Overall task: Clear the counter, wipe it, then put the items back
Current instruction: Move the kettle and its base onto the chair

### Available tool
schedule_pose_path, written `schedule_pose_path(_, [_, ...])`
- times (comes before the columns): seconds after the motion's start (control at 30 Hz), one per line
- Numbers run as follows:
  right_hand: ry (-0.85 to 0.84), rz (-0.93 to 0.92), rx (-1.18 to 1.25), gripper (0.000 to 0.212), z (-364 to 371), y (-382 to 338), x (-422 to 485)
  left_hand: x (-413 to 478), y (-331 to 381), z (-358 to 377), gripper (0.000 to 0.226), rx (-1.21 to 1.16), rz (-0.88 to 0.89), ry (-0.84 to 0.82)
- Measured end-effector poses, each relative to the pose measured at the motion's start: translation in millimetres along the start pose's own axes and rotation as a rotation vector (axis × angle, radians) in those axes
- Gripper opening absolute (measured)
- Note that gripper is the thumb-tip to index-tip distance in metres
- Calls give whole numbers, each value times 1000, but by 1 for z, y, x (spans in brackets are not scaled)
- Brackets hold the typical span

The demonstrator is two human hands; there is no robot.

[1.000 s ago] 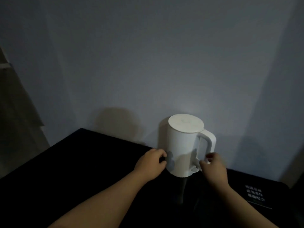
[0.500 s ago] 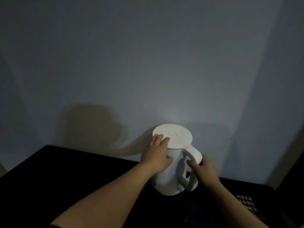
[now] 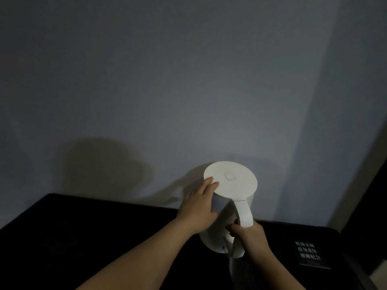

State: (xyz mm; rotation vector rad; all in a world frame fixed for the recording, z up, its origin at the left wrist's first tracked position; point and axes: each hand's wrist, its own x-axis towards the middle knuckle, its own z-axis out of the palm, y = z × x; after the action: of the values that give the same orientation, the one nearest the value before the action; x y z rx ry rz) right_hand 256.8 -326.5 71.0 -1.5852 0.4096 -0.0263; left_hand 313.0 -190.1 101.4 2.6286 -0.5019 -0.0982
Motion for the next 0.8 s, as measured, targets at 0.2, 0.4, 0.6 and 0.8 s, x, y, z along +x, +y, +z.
schedule_pose_path(0.2, [-245, 125, 69, 13, -3, -6, -11, -10, 3, 0, 71, -55, 5, 18])
schedule_pose_path(0.4, [-63, 89, 11, 8, 3, -6, -17, -18, 6, 4, 69, -132, 33, 30])
schedule_pose_path(0.6, [-2, 16, -16, 9, 6, -13, -15, -39, 7, 18, 60, -351, -160, 153])
schedule_pose_path(0.8, [67, -12, 51, 12, -4, -18, -18, -44, -3, 29, 50, -412, -242, 133])
